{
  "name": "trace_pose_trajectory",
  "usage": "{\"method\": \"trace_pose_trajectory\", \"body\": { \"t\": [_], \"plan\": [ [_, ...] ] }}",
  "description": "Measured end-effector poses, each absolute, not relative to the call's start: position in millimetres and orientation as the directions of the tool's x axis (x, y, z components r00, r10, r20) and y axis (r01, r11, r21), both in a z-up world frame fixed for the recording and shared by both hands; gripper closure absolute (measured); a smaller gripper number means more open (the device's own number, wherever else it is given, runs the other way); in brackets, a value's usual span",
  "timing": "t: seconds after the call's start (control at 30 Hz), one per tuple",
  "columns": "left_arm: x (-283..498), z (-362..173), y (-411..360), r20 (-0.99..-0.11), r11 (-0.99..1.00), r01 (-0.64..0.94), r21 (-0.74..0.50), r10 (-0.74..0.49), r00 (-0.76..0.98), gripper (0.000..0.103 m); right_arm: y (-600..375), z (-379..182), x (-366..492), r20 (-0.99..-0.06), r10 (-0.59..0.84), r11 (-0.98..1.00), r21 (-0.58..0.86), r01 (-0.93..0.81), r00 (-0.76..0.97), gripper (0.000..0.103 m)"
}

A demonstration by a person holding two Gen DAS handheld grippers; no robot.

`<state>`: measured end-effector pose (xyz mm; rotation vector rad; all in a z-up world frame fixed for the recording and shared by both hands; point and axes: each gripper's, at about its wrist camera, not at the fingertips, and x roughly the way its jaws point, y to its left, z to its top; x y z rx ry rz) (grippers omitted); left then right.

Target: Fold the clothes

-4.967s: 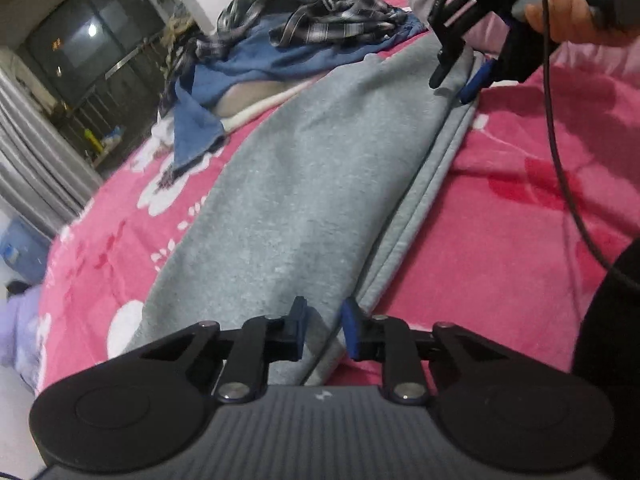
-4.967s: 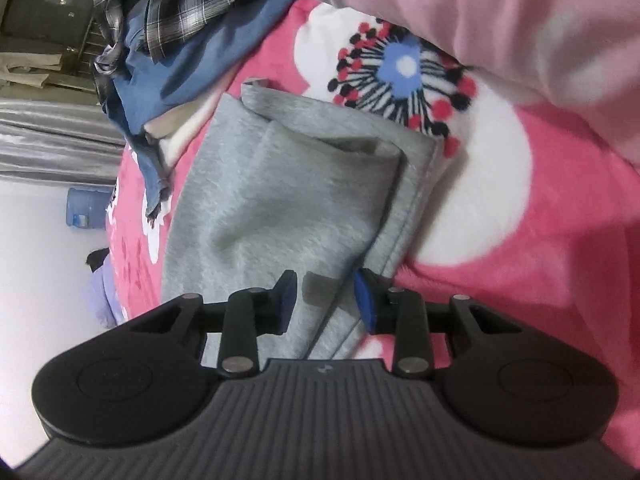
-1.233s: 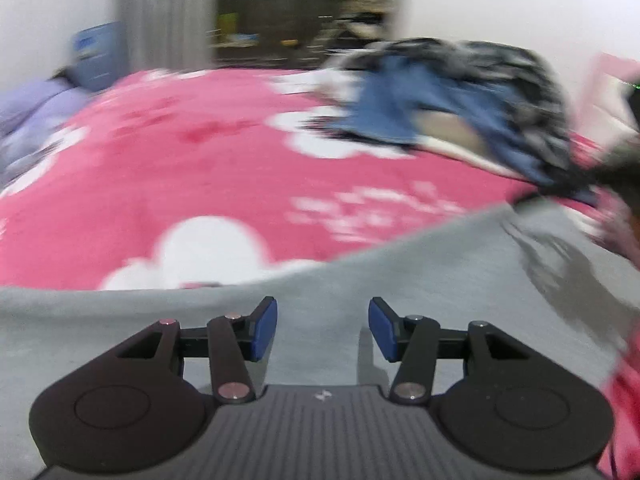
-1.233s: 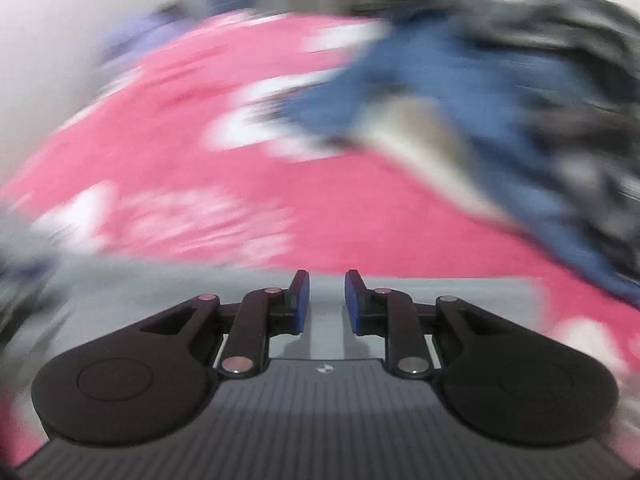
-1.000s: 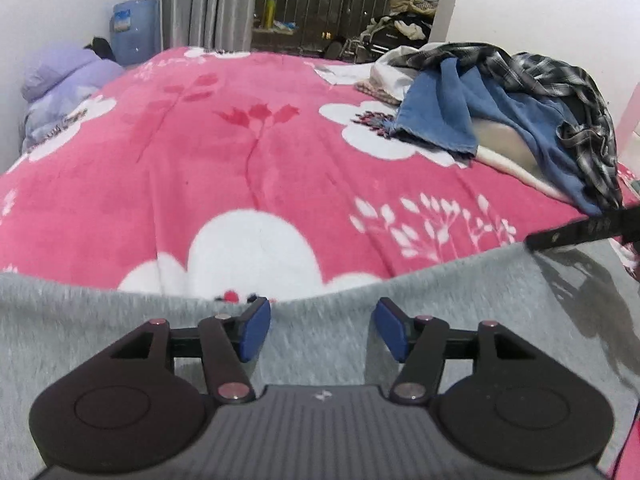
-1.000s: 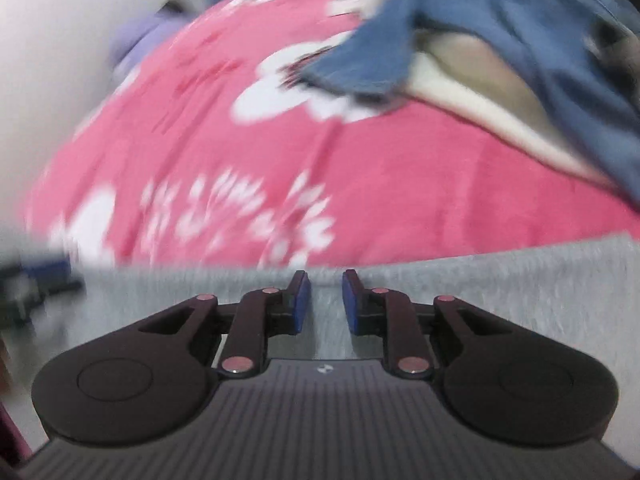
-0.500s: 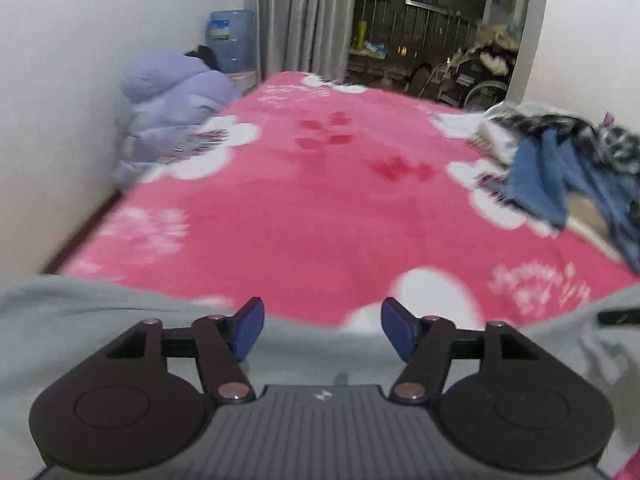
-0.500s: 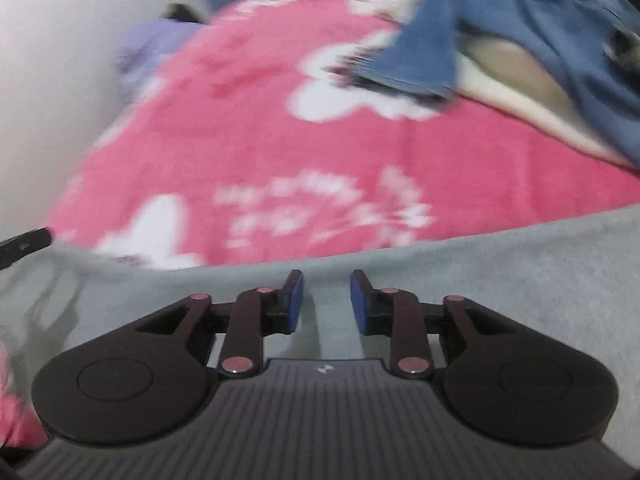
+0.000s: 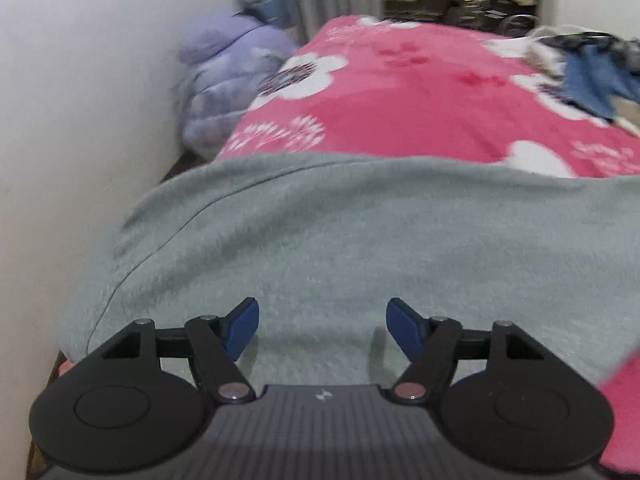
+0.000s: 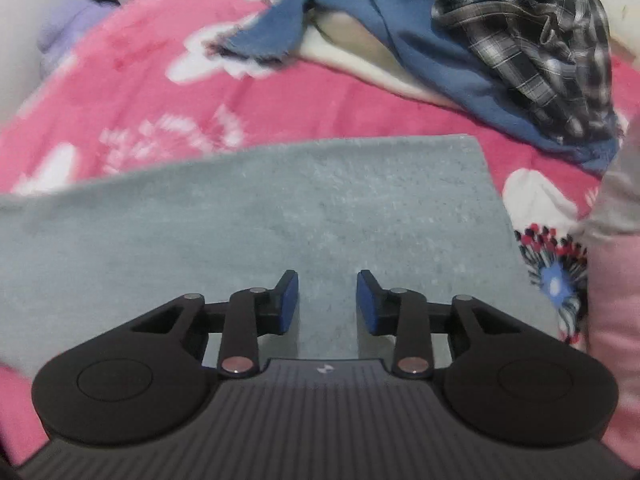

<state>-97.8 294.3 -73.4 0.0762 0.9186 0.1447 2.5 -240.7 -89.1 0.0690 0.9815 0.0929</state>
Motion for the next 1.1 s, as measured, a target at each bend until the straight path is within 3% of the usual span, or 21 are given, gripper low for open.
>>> {"method": "trace_pose_trajectory", "body": {
  "t": [0.17, 0.23, 0.4, 0.63, 0.7, 0.83, 0.93, 1.1],
  "plan": [
    [-114.7, -74.7, 252.4, -0.814, 0.991, 0.115, 0.067, -0.013, 0.581, 0.031, -171.9, -80.1, -30.1, -0.78, 0.389, 0.916, 0.272, -0.293, 0.49, 0.071],
    [-124.7, -72.8, 269.0, -0.827, 0.992, 0.081, 0.092, 0.031, 0.561, 0.031, -142.6, -92.8, -32.8, -0.791, 0.434, 0.884, 0.283, -0.372, 0.43, 0.071],
    [-149.7, -67.5, 313.0, -0.852, 0.987, -0.01, 0.163, 0.146, 0.502, 0.028, -155.8, -119.3, -50.4, -0.843, 0.377, 0.882, 0.2, -0.427, 0.383, 0.071],
    [-184.8, -59.9, 374.6, -0.867, 0.955, -0.128, 0.269, 0.298, 0.399, 0.03, -229.8, -101.8, -54.2, -0.894, 0.198, 0.976, 0.144, -0.161, 0.402, 0.071],
    [-184.9, -47.4, 400.8, -0.866, 0.944, -0.245, 0.22, 0.304, 0.397, 0.03, -224.9, -88.6, -51.0, -0.877, 0.182, 0.981, 0.133, -0.138, 0.445, 0.07],
    [-188.0, -38.7, 448.5, -0.869, 0.86, -0.509, -0.02, 0.237, 0.434, 0.029, -181.4, -63.6, -33.6, -0.786, 0.338, 0.941, 0.272, -0.201, 0.517, 0.068],
    [-185.7, -49.7, 466.4, -0.86, 0.789, -0.588, -0.177, 0.166, 0.482, 0.029, -114.4, -58.0, -11.0, -0.725, 0.486, 0.87, 0.351, -0.345, 0.488, 0.063],
    [-174.2, -77.1, 490.6, -0.833, 0.662, -0.663, -0.349, 0.105, 0.543, 0.028, 17.4, -66.2, 26.6, -0.657, 0.667, 0.699, 0.391, -0.599, 0.351, 0.062]
  ]
}}
